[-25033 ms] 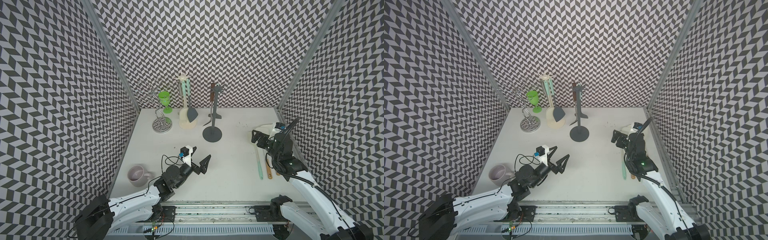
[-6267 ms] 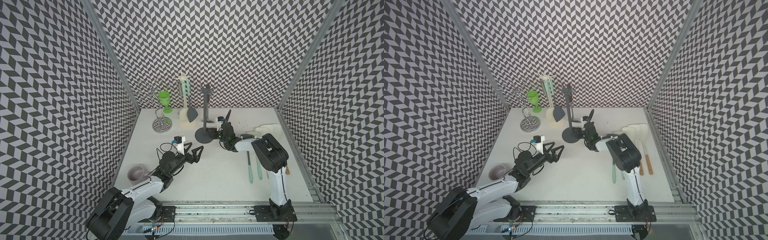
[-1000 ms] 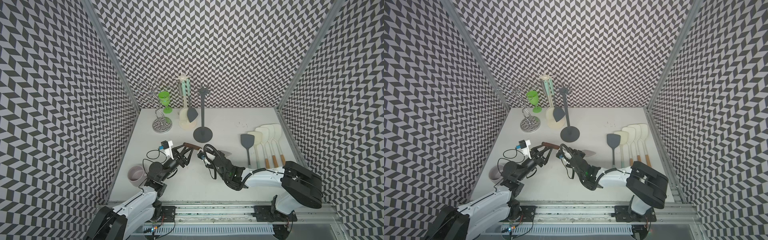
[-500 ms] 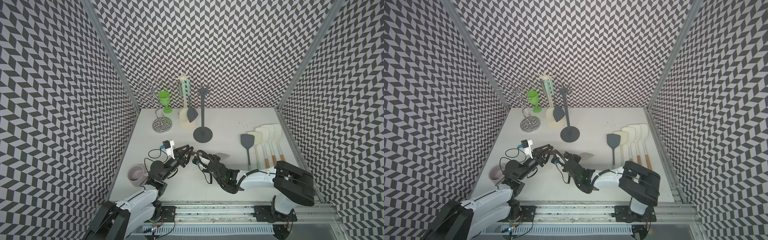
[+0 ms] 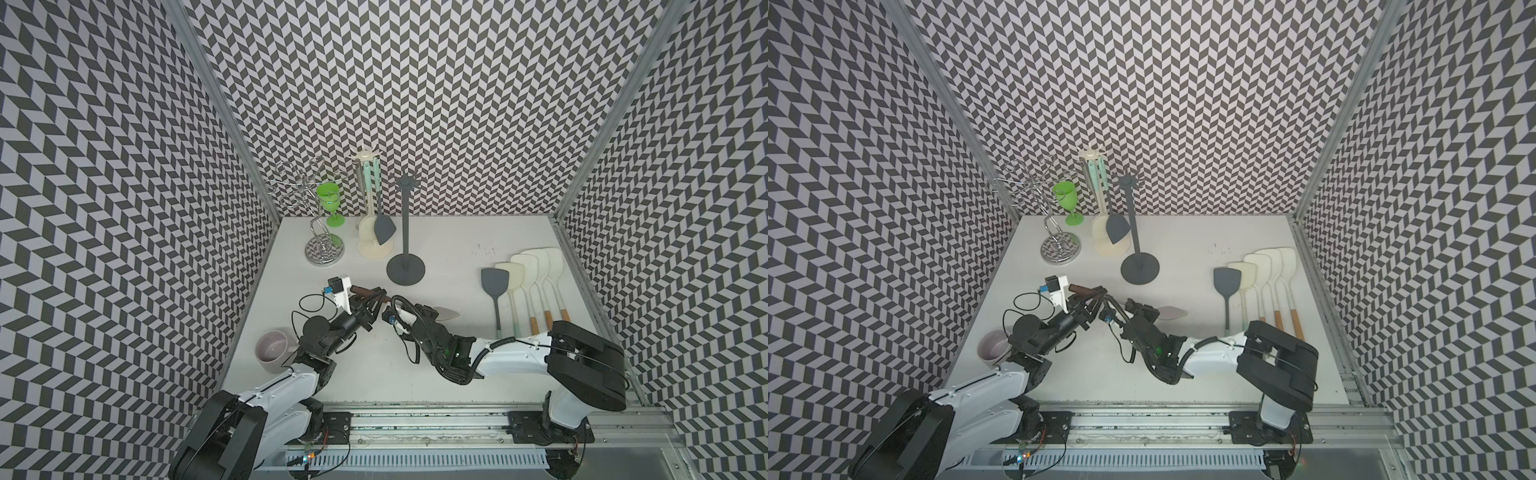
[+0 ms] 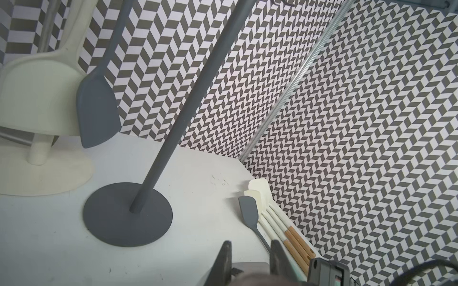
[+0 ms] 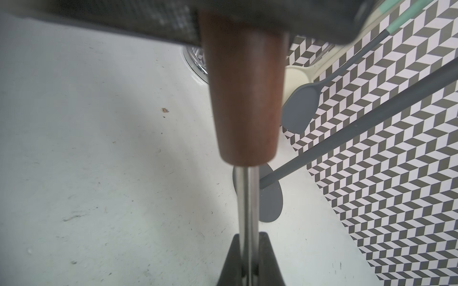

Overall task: Take the spatula off the kitchen utensil rack
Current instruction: Place the spatula at the center of the board.

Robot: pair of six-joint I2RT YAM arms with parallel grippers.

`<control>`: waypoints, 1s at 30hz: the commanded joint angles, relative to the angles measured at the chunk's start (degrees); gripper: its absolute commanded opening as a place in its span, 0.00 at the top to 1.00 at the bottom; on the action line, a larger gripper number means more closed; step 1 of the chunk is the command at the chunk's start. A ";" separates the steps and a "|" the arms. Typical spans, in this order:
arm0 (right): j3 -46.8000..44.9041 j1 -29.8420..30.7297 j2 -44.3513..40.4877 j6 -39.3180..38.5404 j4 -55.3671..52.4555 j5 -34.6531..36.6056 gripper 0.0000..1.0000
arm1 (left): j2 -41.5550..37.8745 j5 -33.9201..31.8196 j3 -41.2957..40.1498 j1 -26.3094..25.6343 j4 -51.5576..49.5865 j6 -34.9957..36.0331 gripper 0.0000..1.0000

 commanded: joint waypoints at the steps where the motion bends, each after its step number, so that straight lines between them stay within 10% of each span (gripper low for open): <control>1: 1.32 0.23 -1.09 2.51 5.88 0.12 1.00 | -0.37 1.83 0.97 -0.45 0.24 -0.41 1.00; 5: 0.40 0.28 -2.37 4.30 5.23 -0.16 0.97 | -2.18 0.15 0.33 -0.53 -0.55 0.58 1.00; 17: -0.03 0.25 -9.60 16.19 -6.17 -7.94 0.34 | -9.29 -6.28 -1.67 -1.54 -4.44 4.24 1.00; 30: 4.91 -4.04 -15.72 41.84 -25.73 -14.91 0.00 | -16.70 -18.54 -1.15 -10.60 -11.13 14.69 1.00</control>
